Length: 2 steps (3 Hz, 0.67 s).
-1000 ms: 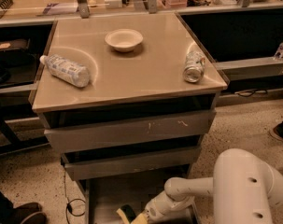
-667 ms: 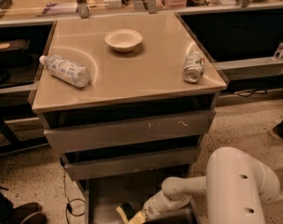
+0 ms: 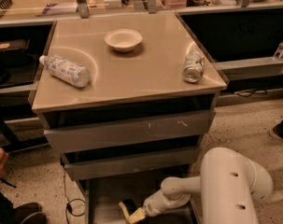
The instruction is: Place sponge into bottom drawer
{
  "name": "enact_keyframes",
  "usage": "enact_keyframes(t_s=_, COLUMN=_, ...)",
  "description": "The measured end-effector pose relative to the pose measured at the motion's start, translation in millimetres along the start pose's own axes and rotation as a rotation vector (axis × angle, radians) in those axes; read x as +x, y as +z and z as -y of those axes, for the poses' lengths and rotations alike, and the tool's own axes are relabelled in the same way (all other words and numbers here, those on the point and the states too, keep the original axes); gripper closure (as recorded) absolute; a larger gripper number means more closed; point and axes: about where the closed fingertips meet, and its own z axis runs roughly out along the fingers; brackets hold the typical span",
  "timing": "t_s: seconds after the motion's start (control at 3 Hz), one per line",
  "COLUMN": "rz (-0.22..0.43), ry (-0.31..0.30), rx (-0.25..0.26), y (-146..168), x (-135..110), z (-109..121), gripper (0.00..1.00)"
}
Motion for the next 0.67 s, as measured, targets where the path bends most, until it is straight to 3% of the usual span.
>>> enact_keyframes(t_s=0.67, rz=0.006, ry=0.052, rx=0.056, y=9, x=-1, z=35, gripper=1.0)
